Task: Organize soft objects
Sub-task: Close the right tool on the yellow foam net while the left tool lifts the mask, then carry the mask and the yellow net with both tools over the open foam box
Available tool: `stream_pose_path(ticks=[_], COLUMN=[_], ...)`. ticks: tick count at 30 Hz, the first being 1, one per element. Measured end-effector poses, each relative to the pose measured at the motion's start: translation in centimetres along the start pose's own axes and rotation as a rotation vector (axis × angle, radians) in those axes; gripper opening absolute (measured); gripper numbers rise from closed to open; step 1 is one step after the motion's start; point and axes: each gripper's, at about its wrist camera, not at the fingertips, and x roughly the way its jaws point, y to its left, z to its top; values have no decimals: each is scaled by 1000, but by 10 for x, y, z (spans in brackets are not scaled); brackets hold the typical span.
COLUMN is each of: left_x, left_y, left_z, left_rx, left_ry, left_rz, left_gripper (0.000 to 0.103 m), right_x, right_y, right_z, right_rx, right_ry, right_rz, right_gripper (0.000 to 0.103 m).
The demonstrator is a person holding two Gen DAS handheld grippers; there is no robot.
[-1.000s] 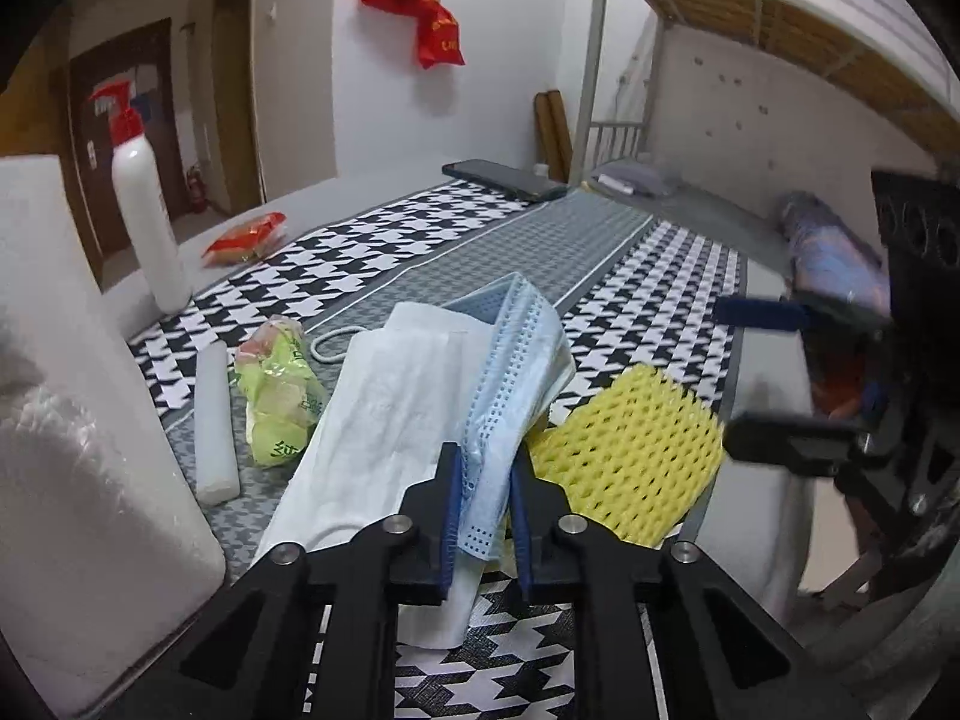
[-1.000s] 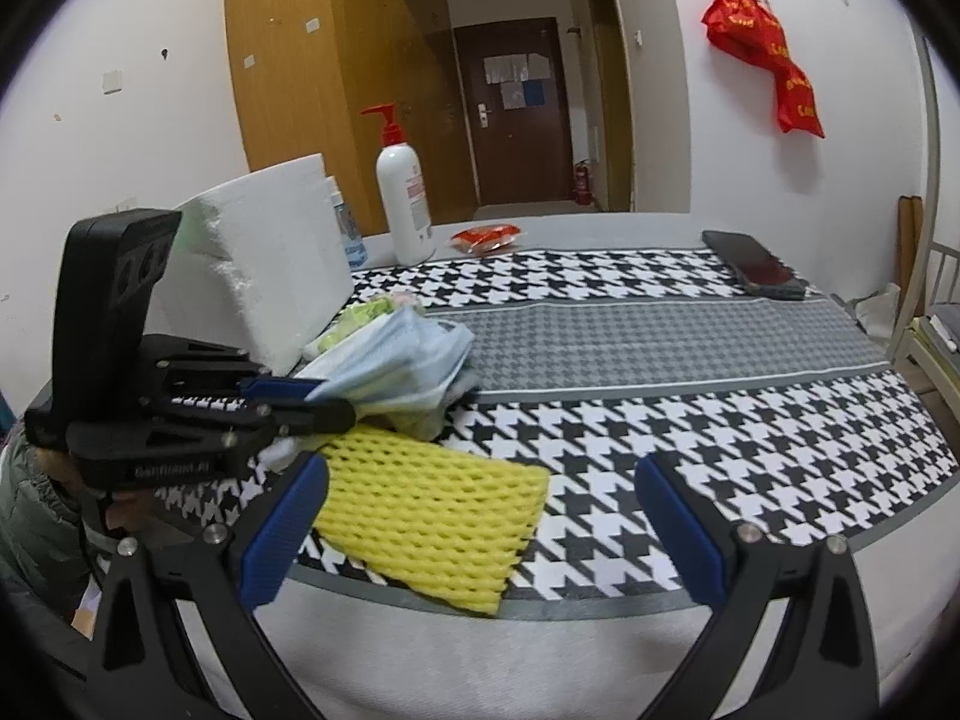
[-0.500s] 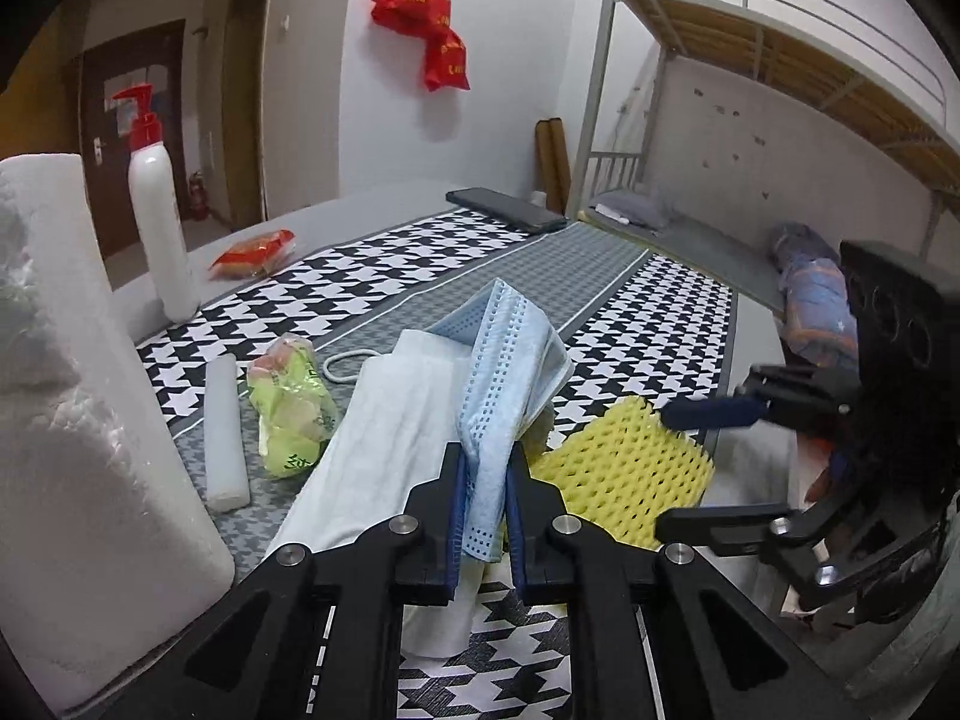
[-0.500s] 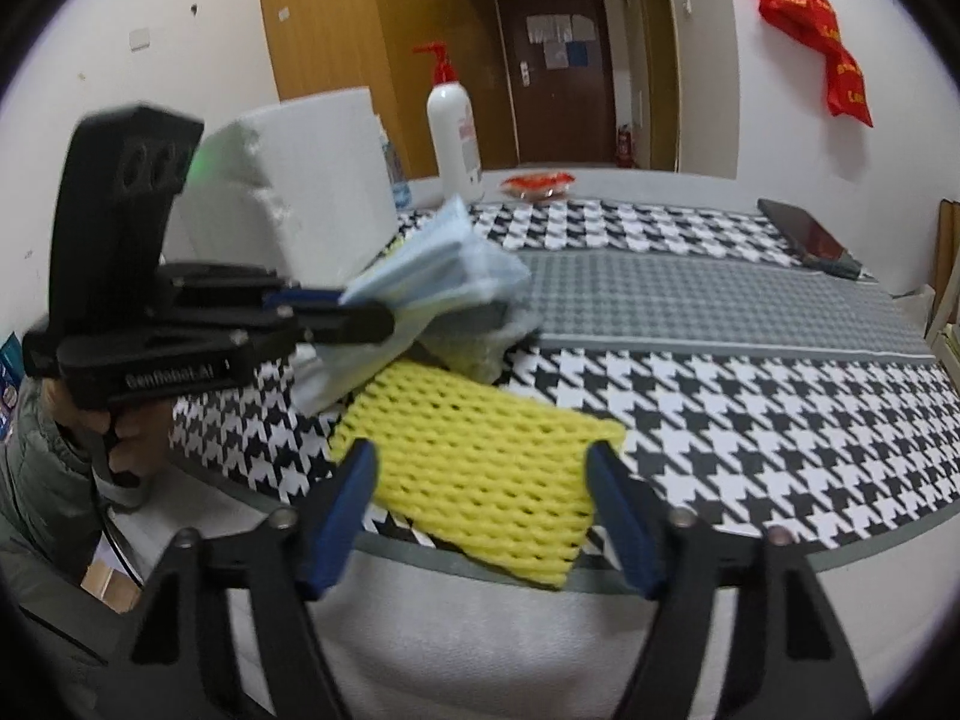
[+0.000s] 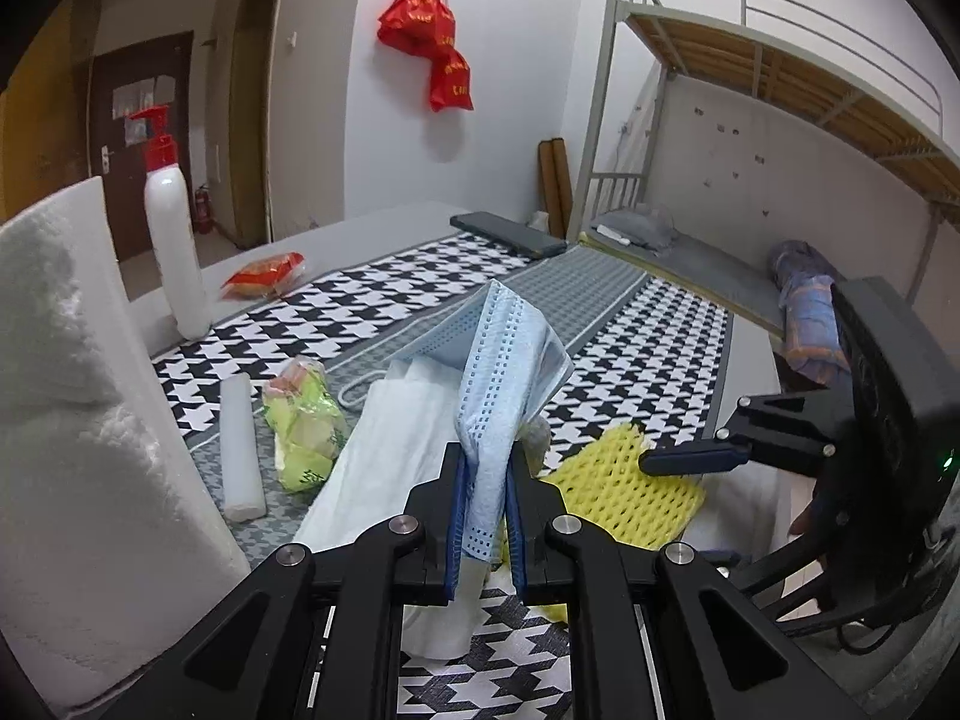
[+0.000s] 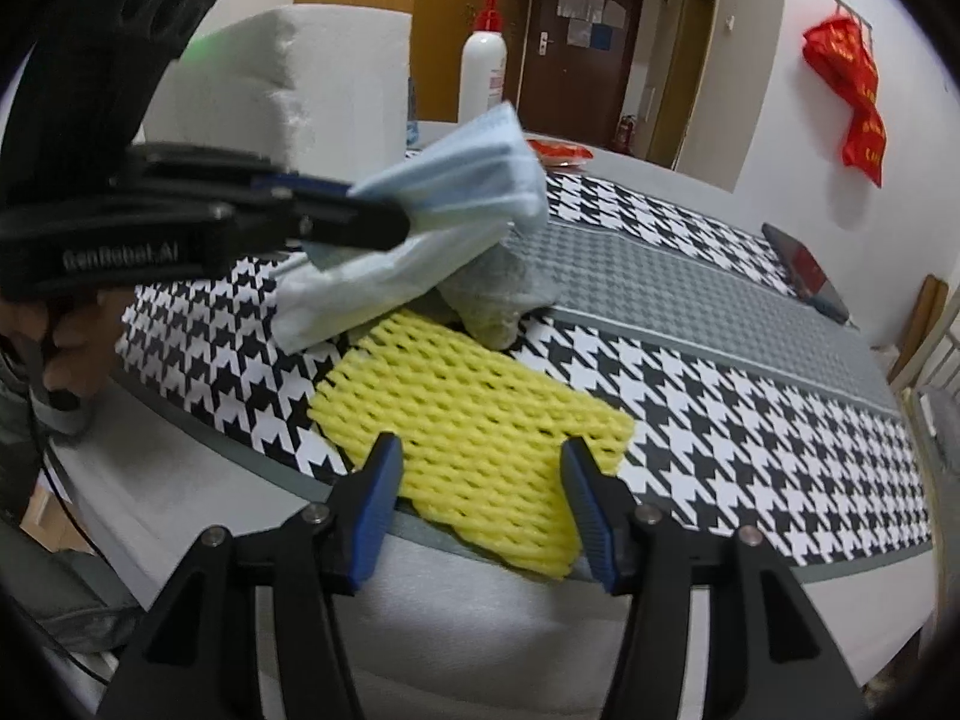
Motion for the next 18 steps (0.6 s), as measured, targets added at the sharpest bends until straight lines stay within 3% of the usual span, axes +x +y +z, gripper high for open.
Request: stream_pose_path(ticks=[4,6,8,18], left_x=[-4,-5,-6,-22], left_y=[-1,-1,-1,-9], left_z=[2,2,2,2], left_rx=[5,8,12,30], left_ry=[-20,-26,-34,-92], left_rz=[-2,-3,-1,-3], left_gripper=[13,13,13,13], right_x=[3,3,3,-35], right_y=[-1,1,2,-21], right_z=[4,6,8,12], right_rx=[1,-15,-10,112], right_ry=[20,27,30,-126], right_rz=[10,28,20,38], right_gripper=[54,42,23,18])
